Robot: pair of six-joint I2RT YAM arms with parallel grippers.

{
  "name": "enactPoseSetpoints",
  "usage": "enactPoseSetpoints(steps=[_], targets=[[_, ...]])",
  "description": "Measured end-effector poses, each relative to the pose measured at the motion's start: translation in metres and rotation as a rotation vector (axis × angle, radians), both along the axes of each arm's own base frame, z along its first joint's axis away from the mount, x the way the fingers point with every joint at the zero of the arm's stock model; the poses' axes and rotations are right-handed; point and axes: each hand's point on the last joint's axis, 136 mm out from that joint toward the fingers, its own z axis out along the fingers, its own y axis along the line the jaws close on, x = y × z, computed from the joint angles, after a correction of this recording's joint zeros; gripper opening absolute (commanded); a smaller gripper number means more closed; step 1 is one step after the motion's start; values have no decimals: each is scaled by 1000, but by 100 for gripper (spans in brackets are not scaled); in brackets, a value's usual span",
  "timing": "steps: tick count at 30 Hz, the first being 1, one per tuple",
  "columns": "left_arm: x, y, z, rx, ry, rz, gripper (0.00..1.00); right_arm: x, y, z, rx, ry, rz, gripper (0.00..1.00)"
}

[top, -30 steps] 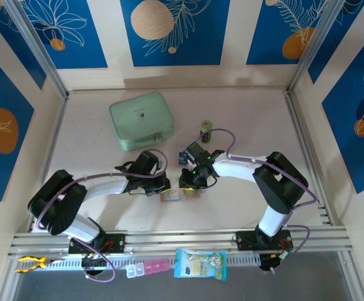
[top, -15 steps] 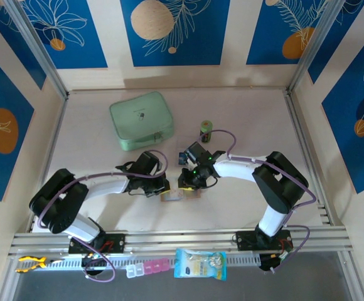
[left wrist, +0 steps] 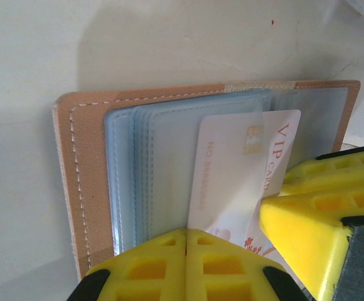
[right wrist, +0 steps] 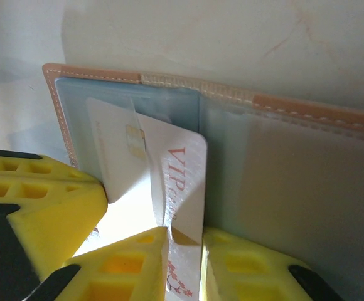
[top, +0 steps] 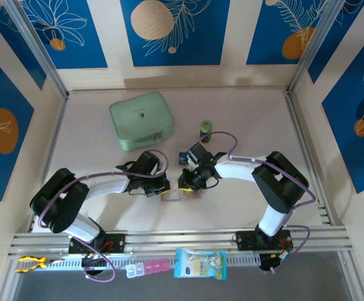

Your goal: Take the credit cards out of the card holder

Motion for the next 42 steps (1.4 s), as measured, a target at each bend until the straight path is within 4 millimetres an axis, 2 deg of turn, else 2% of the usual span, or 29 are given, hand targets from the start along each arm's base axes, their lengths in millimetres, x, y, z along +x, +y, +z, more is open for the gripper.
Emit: enactPoseSetpoints(steps=[13, 20, 32, 42], targets=[[0, 0, 0, 0, 0, 0, 1, 0, -1, 0, 32, 23, -14, 12], [0, 0, 0, 0, 0, 0, 1, 2, -3, 8, 51, 6, -22, 10], [0, 0, 0, 0, 0, -1, 1, 6, -23, 19, 37, -22, -44, 9], [0, 0, 0, 0, 0, -1, 1, 5, -34, 19, -35, -39, -11, 8]])
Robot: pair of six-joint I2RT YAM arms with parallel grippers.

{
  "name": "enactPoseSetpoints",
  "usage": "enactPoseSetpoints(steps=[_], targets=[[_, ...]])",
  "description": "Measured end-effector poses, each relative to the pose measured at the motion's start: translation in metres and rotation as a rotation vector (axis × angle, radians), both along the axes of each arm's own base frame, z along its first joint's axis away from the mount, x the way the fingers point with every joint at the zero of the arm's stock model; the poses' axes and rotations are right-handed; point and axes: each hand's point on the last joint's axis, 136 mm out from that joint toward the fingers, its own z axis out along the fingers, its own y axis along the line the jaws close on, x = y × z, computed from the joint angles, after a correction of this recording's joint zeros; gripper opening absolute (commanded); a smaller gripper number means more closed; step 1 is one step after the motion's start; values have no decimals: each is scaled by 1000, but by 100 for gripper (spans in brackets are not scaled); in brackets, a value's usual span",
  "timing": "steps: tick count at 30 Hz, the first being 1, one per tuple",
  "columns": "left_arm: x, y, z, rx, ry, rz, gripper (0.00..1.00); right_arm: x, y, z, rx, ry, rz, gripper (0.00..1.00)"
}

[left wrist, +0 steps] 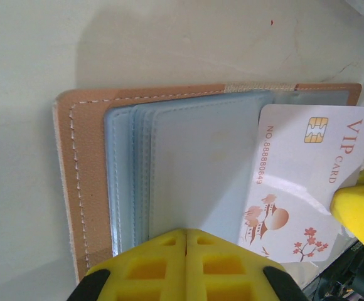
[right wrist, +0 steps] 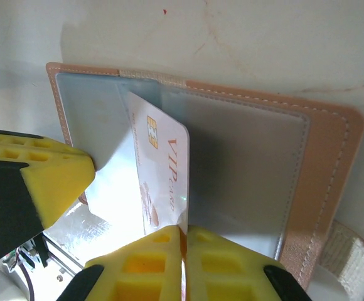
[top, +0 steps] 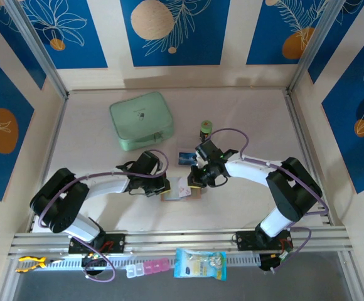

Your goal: Take the credit cards out of the card holder

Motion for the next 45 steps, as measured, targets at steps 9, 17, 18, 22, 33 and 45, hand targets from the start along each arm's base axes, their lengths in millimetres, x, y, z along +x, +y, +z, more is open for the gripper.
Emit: enactPoseSetpoints(steps=[9, 17, 18, 22, 33, 45], targets=[[0, 0, 0, 0, 0, 0, 1, 1, -6, 4, -42, -19, 0, 7], [0, 0, 0, 0, 0, 0, 1, 0, -5, 7, -58, -28, 11, 7], [0, 0, 0, 0, 0, 0, 1, 0, -4, 8, -58, -29, 13, 8], [0, 0, 0, 1, 2, 0, 1, -1, 0, 10, -55, -37, 23, 9], [0, 0, 0, 3, 3, 0, 1, -1, 7, 10, -57, -37, 34, 9], [0, 0, 0, 3, 3, 0, 1, -1, 7, 6, -65, -26, 32, 11]])
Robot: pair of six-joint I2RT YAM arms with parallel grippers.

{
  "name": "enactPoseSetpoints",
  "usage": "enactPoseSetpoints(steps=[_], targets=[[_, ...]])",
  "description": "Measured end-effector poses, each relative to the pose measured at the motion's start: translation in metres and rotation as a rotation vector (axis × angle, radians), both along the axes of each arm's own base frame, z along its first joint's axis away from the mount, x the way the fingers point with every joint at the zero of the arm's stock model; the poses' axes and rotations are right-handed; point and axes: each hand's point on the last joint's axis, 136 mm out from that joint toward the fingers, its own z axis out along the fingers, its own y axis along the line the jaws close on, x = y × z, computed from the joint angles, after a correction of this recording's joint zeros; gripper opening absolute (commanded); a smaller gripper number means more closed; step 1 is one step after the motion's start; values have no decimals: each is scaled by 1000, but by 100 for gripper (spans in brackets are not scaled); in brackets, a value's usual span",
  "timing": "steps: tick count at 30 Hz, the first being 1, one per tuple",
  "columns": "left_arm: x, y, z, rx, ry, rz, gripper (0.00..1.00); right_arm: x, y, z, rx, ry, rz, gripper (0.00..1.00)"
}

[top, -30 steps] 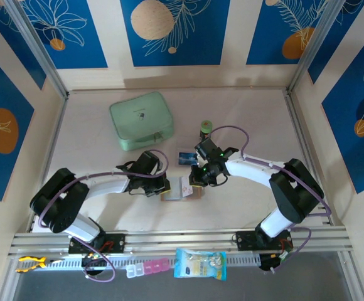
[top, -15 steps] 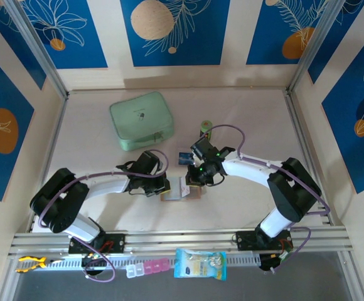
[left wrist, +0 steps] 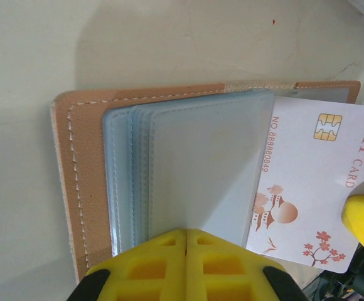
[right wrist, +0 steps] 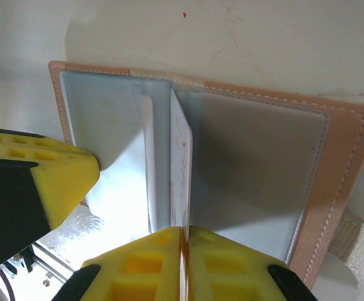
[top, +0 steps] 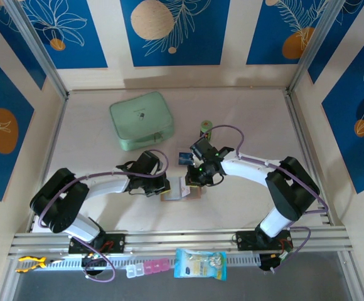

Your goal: Take the credit cards out of the card holder

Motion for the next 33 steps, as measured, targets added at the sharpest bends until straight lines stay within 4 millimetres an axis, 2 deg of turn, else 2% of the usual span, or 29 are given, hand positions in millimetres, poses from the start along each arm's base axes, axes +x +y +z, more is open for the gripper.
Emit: enactPoseSetpoints(steps=[16, 22, 29, 33], targets=[[0, 0, 0, 0, 0, 0, 1, 2, 0, 3, -1, -6, -9, 2], [0, 0, 0, 0, -3, -3, 1, 4, -6, 19, -9, -45, -13, 1], [0, 0, 1, 0, -4, -3, 1, 18, -13, 46, -4, -137, 24, 0], [0, 1, 1, 3, -6, -4, 2, 27, -20, 58, -10, -210, 106, 0]])
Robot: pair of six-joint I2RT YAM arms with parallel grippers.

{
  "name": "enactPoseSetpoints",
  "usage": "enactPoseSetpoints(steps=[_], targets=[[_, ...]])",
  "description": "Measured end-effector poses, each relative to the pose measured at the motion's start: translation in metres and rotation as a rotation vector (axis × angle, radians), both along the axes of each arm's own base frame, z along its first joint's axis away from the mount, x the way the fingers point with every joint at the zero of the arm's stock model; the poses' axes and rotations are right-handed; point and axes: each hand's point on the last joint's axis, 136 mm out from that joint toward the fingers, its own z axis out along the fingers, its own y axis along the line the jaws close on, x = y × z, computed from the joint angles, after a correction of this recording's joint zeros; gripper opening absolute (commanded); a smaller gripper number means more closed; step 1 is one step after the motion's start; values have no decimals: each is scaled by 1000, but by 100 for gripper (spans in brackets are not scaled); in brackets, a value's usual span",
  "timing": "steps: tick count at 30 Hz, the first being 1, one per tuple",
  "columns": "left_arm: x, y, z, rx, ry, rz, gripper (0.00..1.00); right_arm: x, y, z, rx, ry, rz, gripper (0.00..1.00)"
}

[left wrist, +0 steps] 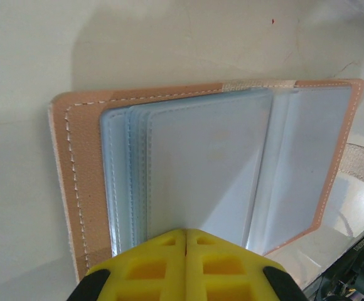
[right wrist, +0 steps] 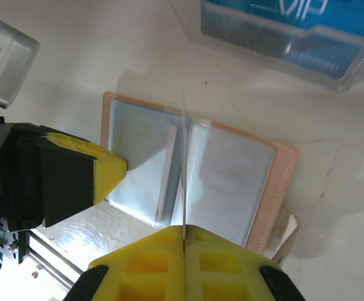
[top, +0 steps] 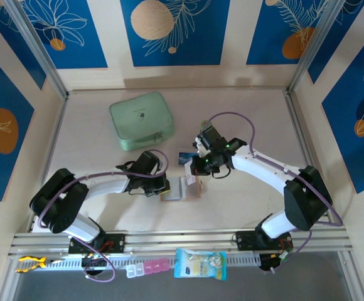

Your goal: Take the credit cards out of the card holder

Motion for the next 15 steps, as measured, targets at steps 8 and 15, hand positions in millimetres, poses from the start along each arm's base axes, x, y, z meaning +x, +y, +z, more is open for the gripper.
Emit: enactPoseSetpoints(steps=[8, 15], targets=[[0, 0, 0, 1, -2, 1, 4, 11, -8, 19, -72, -210, 313, 0], [2, 2, 6, 3, -21, 9, 5, 21, -10, 32, -166, -454, 673, 0]])
